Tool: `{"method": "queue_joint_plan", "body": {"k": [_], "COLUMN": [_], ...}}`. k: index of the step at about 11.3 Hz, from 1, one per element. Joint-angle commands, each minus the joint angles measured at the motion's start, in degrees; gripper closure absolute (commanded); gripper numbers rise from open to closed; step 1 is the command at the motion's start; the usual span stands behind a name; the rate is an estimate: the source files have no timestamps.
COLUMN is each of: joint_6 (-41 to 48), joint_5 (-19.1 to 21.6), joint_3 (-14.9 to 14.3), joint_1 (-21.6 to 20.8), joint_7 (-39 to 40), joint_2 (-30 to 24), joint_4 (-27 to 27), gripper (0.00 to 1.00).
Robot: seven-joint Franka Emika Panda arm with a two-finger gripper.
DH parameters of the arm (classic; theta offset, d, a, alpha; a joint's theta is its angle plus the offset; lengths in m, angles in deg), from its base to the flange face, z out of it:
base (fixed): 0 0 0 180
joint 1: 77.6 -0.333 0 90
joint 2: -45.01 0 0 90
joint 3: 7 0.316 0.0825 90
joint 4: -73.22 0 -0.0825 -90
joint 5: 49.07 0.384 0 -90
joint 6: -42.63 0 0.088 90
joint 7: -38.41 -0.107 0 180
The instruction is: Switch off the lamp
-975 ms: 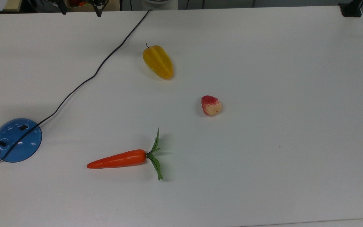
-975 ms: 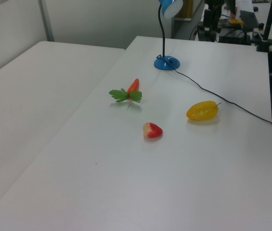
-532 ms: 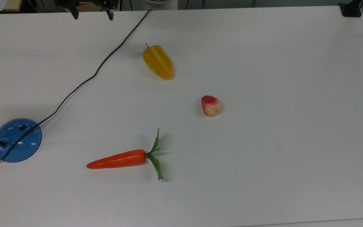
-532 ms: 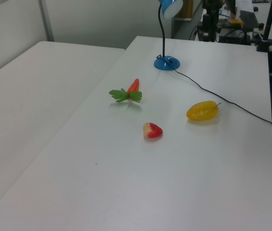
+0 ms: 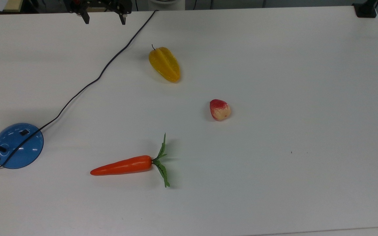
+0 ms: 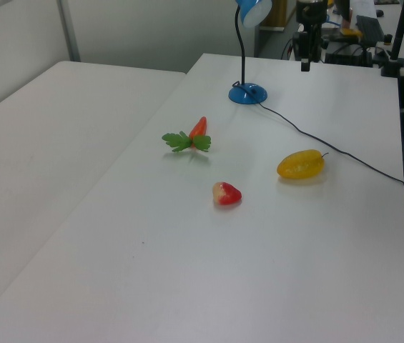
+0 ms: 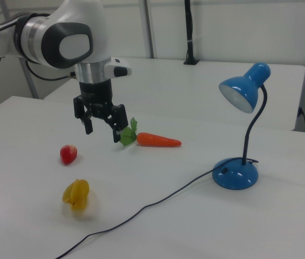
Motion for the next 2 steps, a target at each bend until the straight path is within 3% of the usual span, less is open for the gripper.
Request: {"method": "queue_joint_plan", "body": {"k": [1,2], "joint_6": [-0.65,-0.65], "joint_5": [-0.83,-0.83], "joint_3": [-5.78,-6.07], "joint_1": [-5.54,-5.73], "joint_7": [0.69,0.69], "joint_2": [-0.80,-0.71], "joint_4": [-1.03,-0.86], "gripper": [0.00,0.00]}}
